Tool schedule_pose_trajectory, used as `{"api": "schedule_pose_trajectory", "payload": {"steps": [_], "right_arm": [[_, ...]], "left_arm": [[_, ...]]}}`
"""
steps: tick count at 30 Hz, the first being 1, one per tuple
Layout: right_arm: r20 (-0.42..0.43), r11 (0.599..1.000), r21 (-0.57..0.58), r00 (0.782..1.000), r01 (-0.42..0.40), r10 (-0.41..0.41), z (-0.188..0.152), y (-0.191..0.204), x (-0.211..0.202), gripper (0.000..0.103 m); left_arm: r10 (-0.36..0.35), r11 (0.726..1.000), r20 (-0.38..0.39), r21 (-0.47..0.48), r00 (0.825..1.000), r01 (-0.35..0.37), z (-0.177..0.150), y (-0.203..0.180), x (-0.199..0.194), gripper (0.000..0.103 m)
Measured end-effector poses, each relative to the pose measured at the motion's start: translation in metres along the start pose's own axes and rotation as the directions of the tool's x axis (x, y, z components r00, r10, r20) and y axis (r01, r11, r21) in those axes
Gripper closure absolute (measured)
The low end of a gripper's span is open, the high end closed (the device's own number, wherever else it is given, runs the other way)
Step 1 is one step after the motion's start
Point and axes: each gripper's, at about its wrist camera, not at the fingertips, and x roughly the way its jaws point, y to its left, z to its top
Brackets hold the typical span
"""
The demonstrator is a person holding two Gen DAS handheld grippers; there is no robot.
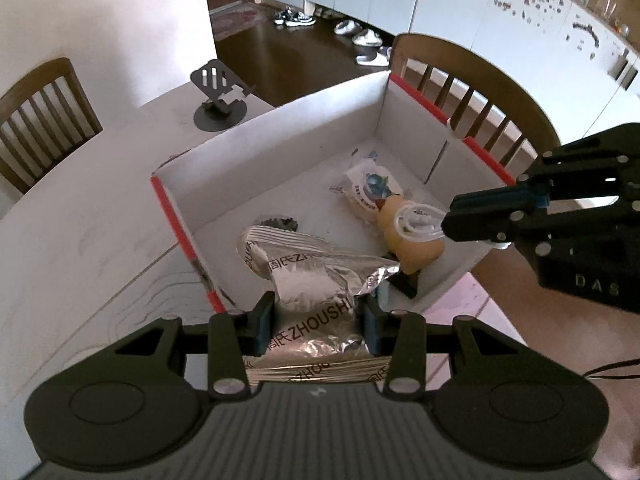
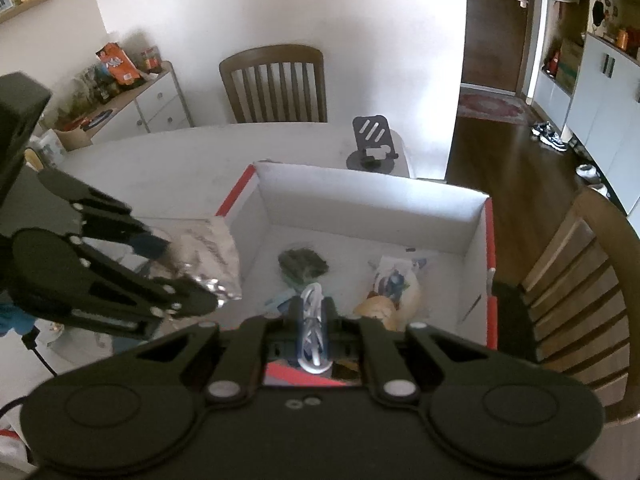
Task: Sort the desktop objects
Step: 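Carry the silver bag and white cable toward the red shoebox with both grippers, then lower the silver bag and cable into the shoebox and open both grippers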
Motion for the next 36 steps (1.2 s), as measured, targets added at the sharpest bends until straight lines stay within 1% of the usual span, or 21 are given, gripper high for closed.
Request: {"api": "schedule_pose_trajectory", "payload": {"steps": [3, 5, 9, 17, 24, 30, 36], "right_arm": [[-0.014, 1.0, -0.002, 1.0, 0.0, 0.0, 0.002, -0.002, 0.011, 0.096], [-0.023, 1.0, -0.003, 1.0, 0.0, 0.0, 0.003, -0.003, 0.018, 0.096], [-0.046, 1.0, 0.009, 0.999, -0.002, 0.003, 0.004, -0.008, 0.035, 0.096], [-0.09, 1.0, 0.012, 0.996, 0.027, -0.026, 0.002, -0.011, 0.069, 0.096], [-0.136, 0.999, -0.012, 0.99, 0.033, -0.034, -0.009, -0.017, 0.081, 0.096], [-0.151, 1.0, -0.019, 0.988, 0.018, -0.021, -0.012, -0.02, 0.085, 0.096], [-0.161, 0.999, -0.031, 0.987, 0.014, -0.019, -0.01, -0.018, 0.09, 0.096]], "left_arm": [[0.013, 1.0, -0.017, 0.015, 1.0, -0.013, 0.006, 0.0, 0.013, 0.061], [0.034, 0.999, -0.011, 0.034, 0.999, -0.034, 0.01, -0.001, 0.018, 0.061], [0.047, 0.998, -0.011, 0.048, 0.999, -0.046, 0.02, 0.0, 0.025, 0.061], [0.109, 0.986, -0.022, 0.13, 0.994, -0.105, 0.034, -0.008, 0.049, 0.061], [0.076, 0.986, -0.07, 0.155, 0.995, -0.064, 0.032, -0.014, 0.069, 0.061], [0.086, 0.984, -0.124, 0.167, 0.989, -0.065, 0.026, -0.013, 0.089, 0.061], [0.086, 0.985, -0.151, 0.164, 0.985, -0.061, 0.023, -0.011, 0.098, 0.061]]}}
